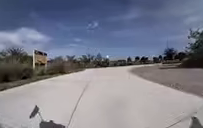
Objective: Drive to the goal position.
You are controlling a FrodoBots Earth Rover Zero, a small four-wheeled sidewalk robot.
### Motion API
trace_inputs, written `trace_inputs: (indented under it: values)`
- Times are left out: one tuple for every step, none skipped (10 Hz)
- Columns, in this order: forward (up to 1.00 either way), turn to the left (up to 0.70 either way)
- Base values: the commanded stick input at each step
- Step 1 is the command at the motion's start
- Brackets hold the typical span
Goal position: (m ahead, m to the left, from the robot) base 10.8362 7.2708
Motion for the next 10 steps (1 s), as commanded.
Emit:
trace_inputs:
  values:
    - [0.85,0.00]
    - [0.85,0.00]
    - [0.85,-0.08]
    - [0.85,-0.33]
    - [0.85,-0.33]
    - [0.85,-0.27]
    - [0.85,0.00]
    - [0.85,0.00]
    - [0.85,0.00]
    - [0.85,0.00]
